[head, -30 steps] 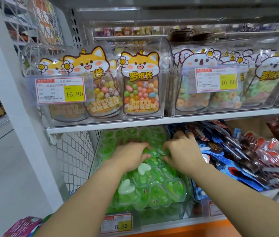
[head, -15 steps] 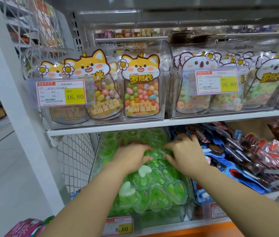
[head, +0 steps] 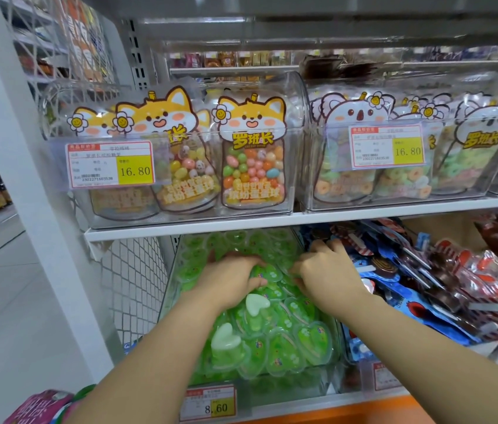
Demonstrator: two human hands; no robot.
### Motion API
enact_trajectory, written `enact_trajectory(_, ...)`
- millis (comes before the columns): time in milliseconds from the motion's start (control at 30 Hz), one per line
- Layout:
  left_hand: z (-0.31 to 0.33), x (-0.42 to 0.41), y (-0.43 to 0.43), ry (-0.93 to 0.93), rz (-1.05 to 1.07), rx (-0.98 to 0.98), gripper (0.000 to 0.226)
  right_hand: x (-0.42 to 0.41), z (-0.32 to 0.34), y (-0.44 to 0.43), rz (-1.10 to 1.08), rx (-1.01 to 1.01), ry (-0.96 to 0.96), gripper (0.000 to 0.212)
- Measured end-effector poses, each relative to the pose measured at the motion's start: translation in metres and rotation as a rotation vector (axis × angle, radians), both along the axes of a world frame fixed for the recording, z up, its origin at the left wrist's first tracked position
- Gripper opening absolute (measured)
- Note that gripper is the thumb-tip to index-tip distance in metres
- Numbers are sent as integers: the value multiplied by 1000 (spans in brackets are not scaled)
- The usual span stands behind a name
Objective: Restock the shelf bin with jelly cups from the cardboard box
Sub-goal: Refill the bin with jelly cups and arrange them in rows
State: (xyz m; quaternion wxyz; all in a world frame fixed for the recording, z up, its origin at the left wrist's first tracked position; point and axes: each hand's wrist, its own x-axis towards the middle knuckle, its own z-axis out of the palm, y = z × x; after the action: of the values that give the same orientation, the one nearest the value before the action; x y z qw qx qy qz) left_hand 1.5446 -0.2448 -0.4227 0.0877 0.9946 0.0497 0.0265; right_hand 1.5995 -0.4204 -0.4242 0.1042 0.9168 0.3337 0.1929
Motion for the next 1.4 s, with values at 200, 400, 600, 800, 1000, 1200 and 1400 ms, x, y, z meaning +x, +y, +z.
enact_trajectory(200, 0, 0, -2, 8, 3, 37, 45, -3, 0, 7, 34, 15, -11, 16)
enact_trajectory(400, 1, 0, -3, -6, -1, 57, 47, -3, 0, 0, 51, 134, 85, 17)
enact_trajectory(600, 4, 2, -7, 4, -1, 75, 45, -5, 3, -1, 60, 164, 111, 29)
enact_trajectory(800, 6, 1, -5, 19, -25, 47, 48, -6, 3, -4, 65, 204, 141, 29)
enact_trajectory(1000, 12, -4, -5, -4, -35, 31, 49, -13, 7, -8, 110, 230, 148, 28)
enact_trajectory(1200, 23, -32, 2, -148, -26, -25, 42, -32, 13, -19, 189, 290, 186, 31)
enact_trajectory(1400, 19, -83, 12, -265, 29, -135, 38, -53, 12, -5, 301, 323, 393, 43)
